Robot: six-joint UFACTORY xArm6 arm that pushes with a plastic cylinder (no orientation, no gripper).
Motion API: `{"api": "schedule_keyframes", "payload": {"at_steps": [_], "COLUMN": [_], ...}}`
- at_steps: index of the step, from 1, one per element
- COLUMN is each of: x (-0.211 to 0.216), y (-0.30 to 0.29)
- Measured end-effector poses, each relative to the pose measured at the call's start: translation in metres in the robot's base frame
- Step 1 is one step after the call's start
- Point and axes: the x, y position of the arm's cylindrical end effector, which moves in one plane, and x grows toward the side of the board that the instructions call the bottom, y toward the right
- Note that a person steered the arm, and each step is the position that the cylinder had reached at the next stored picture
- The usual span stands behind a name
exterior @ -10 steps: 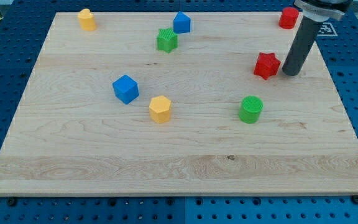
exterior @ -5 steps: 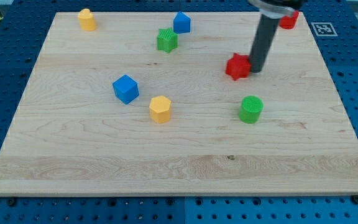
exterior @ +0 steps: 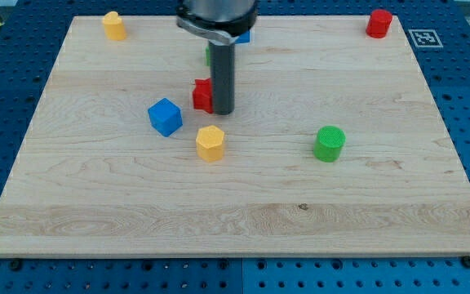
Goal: Push the red star to the left
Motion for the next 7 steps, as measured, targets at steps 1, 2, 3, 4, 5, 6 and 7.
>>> {"api": "schedule_keyframes", "payload": {"at_steps": [1, 2, 3, 4, 5, 6, 7], "x": [-0.007, -0.007, -0.001, -0.001, -0.015, -0.036, -0.048], "y": [-0.024, -0.027, -0.022, -0.014, -0.01, -0.01, -0.01]}}
